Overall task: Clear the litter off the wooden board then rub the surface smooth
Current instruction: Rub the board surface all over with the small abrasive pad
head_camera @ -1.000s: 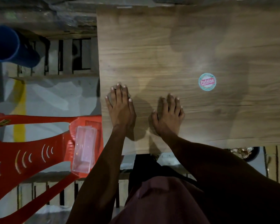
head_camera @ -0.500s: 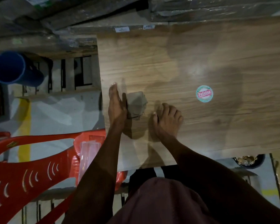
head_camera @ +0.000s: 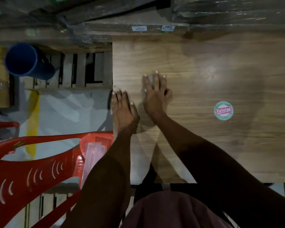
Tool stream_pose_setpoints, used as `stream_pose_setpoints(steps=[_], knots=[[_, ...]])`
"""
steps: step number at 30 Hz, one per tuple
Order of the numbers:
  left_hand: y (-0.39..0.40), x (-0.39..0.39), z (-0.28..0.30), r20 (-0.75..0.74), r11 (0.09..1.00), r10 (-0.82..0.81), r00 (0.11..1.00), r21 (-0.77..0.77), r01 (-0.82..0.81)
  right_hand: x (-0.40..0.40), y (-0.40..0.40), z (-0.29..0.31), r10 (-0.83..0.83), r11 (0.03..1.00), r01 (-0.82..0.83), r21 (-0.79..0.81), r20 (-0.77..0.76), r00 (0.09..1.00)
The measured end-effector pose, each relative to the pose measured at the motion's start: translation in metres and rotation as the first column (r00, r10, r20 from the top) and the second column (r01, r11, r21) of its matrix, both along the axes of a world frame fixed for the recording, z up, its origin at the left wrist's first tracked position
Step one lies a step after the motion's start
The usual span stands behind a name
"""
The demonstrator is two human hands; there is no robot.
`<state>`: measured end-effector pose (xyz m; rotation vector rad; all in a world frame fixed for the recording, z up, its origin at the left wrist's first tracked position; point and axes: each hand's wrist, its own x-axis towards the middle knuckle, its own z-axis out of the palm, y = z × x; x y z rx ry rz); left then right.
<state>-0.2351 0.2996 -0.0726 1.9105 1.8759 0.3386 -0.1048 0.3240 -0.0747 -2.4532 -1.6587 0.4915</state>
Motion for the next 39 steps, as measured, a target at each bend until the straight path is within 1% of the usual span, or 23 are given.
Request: stream_pose_setpoints(steps=[2, 3, 6, 8, 11, 14, 17, 23, 25, 26, 28, 29, 30, 31, 32, 34, 35, 36, 37, 39], knots=[[0.001, 0.000, 0.000, -0.004, 1.000, -0.006, 1.000, -0.008, 0.006, 0.004, 0.027, -0.006, -0.016, 0.999, 0.016, 0.032, 0.004, 1.000], [0.001, 0.000, -0.001, -0.014, 1.000, -0.005, 1.000, -0.013, 0.005, 0.005, 0.040, -0.008, -0.011, 1.000, 0.011, 0.023, -0.006, 1.000], [0.003, 0.000, -0.003, -0.037, 1.000, 0.008, 0.999, -0.020, -0.008, 0.004, 0.074, -0.007, 0.048, 0.998, -0.048, 0.029, -0.004, 0.999], [0.006, 0.000, -0.003, -0.050, 0.999, -0.006, 0.999, -0.039, 0.004, 0.007, 0.094, -0.006, 0.088, 0.995, -0.087, 0.038, -0.033, 0.996], [0.006, -0.001, -0.001, -0.155, 0.994, -0.085, 0.984, -0.077, 0.074, 0.012, 0.116, -0.006, 0.146, 0.988, -0.144, 0.051, -0.037, 0.989], [0.007, 0.000, -0.001, -0.205, 0.988, -0.133, 0.970, -0.109, 0.113, 0.010, 0.124, -0.007, 0.132, 0.990, -0.131, 0.058, -0.009, 0.991], [0.007, 0.001, -0.003, -0.192, 0.991, -0.093, 0.977, -0.109, 0.073, 0.006, 0.126, -0.009, 0.116, 0.992, -0.117, 0.056, 0.009, 0.993], [0.007, 0.001, -0.004, -0.177, 0.994, -0.056, 0.983, -0.106, 0.038, 0.013, 0.139, -0.004, 0.162, 0.984, -0.163, 0.074, 0.017, 0.987], [0.007, 0.001, -0.005, -0.172, 0.993, -0.051, 0.984, -0.116, 0.031, 0.017, 0.143, -0.002, 0.112, 0.991, -0.115, 0.066, 0.046, 0.993], [0.007, 0.001, -0.005, -0.164, 0.992, -0.046, 0.985, -0.124, 0.025, 0.018, 0.146, -0.001, 0.046, 0.997, -0.050, 0.067, 0.057, 0.997], [0.007, 0.002, -0.005, -0.134, 0.991, -0.025, 0.991, -0.133, 0.007, 0.015, 0.151, 0.002, -0.112, 0.993, 0.110, 0.052, 0.038, 0.993], [0.008, 0.002, -0.005, -0.121, 0.991, -0.017, 0.992, -0.132, 0.001, 0.011, 0.154, 0.003, -0.163, 0.986, 0.162, 0.040, 0.013, 0.987], [0.008, 0.001, -0.004, -0.112, 0.991, -0.013, 0.994, -0.131, -0.002, 0.006, 0.155, 0.003, -0.166, 0.986, 0.166, 0.030, -0.003, 0.986], [0.008, 0.000, -0.004, -0.104, 0.991, -0.009, 0.995, -0.130, -0.004, 0.002, 0.155, 0.002, -0.106, 0.994, 0.106, 0.032, 0.008, 0.994], [0.008, 0.000, -0.003, -0.100, 0.992, -0.009, 0.995, -0.130, -0.004, -0.001, 0.152, 0.000, 0.012, 0.999, -0.014, 0.046, 0.048, 0.999], [0.008, -0.001, -0.003, -0.097, 0.992, -0.013, 0.995, -0.124, 0.001, 0.000, 0.147, -0.007, 0.259, 0.959, -0.272, 0.081, 0.144, 0.955], [0.008, -0.001, -0.003, -0.093, 0.993, -0.013, 0.996, -0.116, 0.003, 0.004, 0.147, -0.010, 0.314, 0.940, -0.330, 0.087, 0.162, 0.936], [0.008, 0.000, -0.003, -0.089, 0.994, -0.013, 0.996, -0.108, 0.003, 0.009, 0.148, -0.012, 0.313, 0.940, -0.329, 0.087, 0.161, 0.936], [0.008, 0.001, -0.004, -0.088, 0.995, -0.013, 0.996, -0.101, 0.004, 0.013, 0.150, -0.013, 0.265, 0.956, -0.280, 0.091, 0.152, 0.952], [0.007, 0.001, -0.007, -0.094, 0.996, -0.014, 0.995, -0.093, 0.006, 0.020, 0.153, -0.013, 0.100, 0.989, -0.114, 0.090, 0.144, 0.985]])
